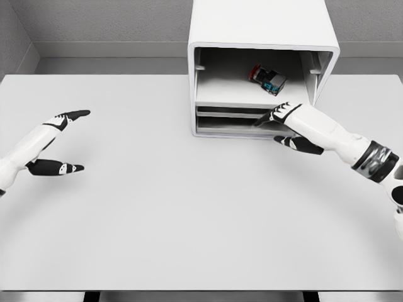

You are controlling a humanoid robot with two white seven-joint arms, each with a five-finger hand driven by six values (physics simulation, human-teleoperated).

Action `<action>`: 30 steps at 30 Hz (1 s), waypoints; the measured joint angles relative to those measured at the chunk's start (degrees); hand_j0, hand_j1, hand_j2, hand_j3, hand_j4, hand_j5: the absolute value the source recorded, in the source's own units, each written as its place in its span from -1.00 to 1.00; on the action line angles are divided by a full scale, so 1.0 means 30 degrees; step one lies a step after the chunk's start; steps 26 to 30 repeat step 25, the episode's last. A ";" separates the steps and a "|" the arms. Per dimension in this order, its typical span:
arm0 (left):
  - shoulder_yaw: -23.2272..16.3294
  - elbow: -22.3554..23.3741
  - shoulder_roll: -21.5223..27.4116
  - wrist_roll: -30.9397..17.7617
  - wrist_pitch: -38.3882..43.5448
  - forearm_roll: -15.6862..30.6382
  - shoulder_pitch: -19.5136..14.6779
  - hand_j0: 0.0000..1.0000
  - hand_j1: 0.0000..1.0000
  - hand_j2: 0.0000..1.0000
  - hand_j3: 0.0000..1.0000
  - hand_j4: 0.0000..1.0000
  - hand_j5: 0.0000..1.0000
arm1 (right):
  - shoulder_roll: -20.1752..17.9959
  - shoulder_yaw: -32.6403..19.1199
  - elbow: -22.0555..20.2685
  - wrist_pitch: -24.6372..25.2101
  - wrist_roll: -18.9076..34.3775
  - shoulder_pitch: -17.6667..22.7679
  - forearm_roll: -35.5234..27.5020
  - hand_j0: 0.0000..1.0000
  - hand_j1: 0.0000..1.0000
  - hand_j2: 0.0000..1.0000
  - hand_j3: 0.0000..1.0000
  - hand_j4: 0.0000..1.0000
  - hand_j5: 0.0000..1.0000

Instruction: Slide open multi-storey tabletop storage cabinets and put open load switch and slide close multi-storey tabletop storage cabinets

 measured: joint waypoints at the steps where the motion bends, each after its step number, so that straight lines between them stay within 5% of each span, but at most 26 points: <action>1: 0.0000 0.0000 -0.0007 0.0000 0.0000 0.0004 0.0000 1.00 1.00 1.00 1.00 1.00 1.00 | 0.0003 0.0012 0.0044 0.0000 0.0011 -0.0029 0.0001 0.37 0.37 0.37 0.37 0.37 0.37; 13: 0.0026 0.0001 -0.0054 0.0000 0.0000 0.0028 0.0000 1.00 1.00 1.00 1.00 1.00 1.00 | 0.0295 0.0057 0.0666 -0.0003 0.0087 -0.0615 0.0003 0.42 0.42 0.42 0.42 0.42 0.42; 25: 0.0029 0.0044 -0.0083 0.0000 -0.0001 0.0161 0.0264 1.00 1.00 1.00 1.00 1.00 1.00 | -0.1181 -0.1133 -0.1388 -0.0013 -0.0031 0.2724 -0.0826 0.41 0.41 0.41 0.41 0.41 0.41; 30: 0.0029 0.0044 -0.0083 0.0000 -0.0001 0.0161 0.0264 1.00 1.00 1.00 1.00 1.00 1.00 | -0.1181 -0.1133 -0.1388 -0.0013 -0.0031 0.2724 -0.0826 0.41 0.41 0.41 0.41 0.41 0.41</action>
